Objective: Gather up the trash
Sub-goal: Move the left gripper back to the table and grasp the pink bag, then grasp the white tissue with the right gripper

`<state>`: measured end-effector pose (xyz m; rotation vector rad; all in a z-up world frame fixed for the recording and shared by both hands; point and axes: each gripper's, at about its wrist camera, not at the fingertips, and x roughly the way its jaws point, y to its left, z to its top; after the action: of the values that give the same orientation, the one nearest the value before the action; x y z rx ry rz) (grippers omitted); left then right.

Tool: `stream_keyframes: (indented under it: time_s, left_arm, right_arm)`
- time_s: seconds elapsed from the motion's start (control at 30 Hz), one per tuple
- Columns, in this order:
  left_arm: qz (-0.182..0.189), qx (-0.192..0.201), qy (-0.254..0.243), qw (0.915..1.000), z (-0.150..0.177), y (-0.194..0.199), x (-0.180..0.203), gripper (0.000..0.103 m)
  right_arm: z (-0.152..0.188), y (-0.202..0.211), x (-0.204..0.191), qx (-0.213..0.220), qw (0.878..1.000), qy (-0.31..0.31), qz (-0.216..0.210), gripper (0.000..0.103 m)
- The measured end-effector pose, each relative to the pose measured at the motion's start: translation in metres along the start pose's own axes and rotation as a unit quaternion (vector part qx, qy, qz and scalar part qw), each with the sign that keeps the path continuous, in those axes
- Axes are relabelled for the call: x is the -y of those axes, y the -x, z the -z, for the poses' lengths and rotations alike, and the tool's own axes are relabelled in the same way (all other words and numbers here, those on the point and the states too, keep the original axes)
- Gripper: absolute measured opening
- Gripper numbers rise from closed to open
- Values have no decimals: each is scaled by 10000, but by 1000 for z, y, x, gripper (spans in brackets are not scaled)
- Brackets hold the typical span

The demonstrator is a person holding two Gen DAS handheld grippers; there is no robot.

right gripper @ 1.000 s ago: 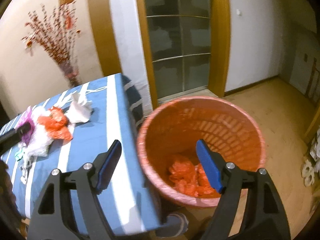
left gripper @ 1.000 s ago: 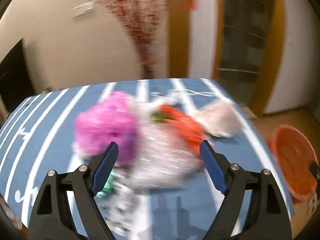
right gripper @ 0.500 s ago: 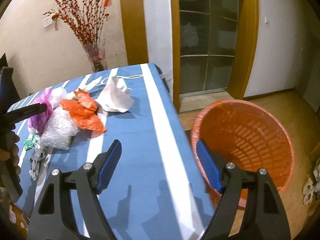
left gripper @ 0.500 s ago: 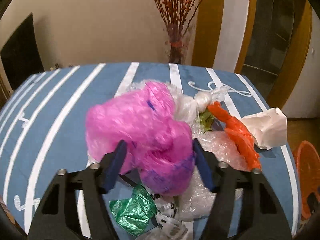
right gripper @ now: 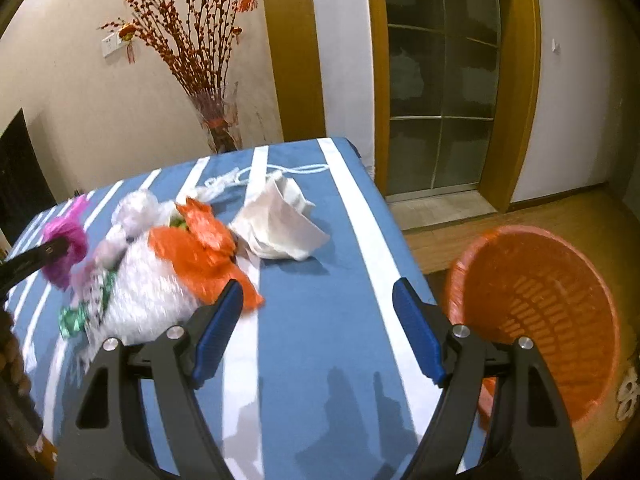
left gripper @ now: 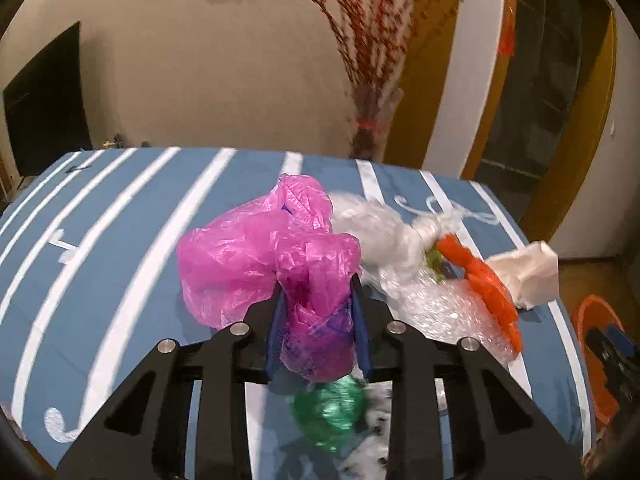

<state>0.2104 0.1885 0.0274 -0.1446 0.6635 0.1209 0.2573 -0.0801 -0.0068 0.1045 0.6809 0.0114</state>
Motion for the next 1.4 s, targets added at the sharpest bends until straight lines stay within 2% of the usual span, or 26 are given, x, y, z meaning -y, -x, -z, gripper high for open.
stream_keyframes:
  time_s: [0.17,0.4,0.5,0.53,0.6,0.63,0.87,1.1,1.4]
  left_arm:
    - [-161,218,141,9995,-12,18,-26,29]
    - [-286,208,180,9992,-12,18,-36,29]
    - [-252,169,176,9994,-11,15,-35,29]
    - [-239,166,165,9994,-11,16,-34,29]
    - [-191,160,126,9996,-10,16,-31,29]
    - [-176,159,115,9997,-10,17,-29,29]
    - [105,162,-48,9998,-6,23,-4,29]
    - [534,179,-358,9978,1,36,38,29]
    - [1267,146,-817,9885,15,51,112,29]
  right_arm:
    - [-29,-36,-9,-31,9996,-233,-161,73]
    - [-53,-80,-18,-307,9987,-323,-252,56]
    - [-48,-86,-23,-435,9987,-82,-235,26]
    - [-45,-85,-23,-426,9989,-4,-214,22]
    - [-39,-81,-22,-381,9991,117,-175,7]
    - [-36,-77,-20,-359,9991,131,-160,4]
    - [-24,-46,5,-171,9996,-60,-200,3]
    - [-15,-5,33,95,9992,-303,-252,3]
    - [-1,53,73,509,9977,-445,50,3]
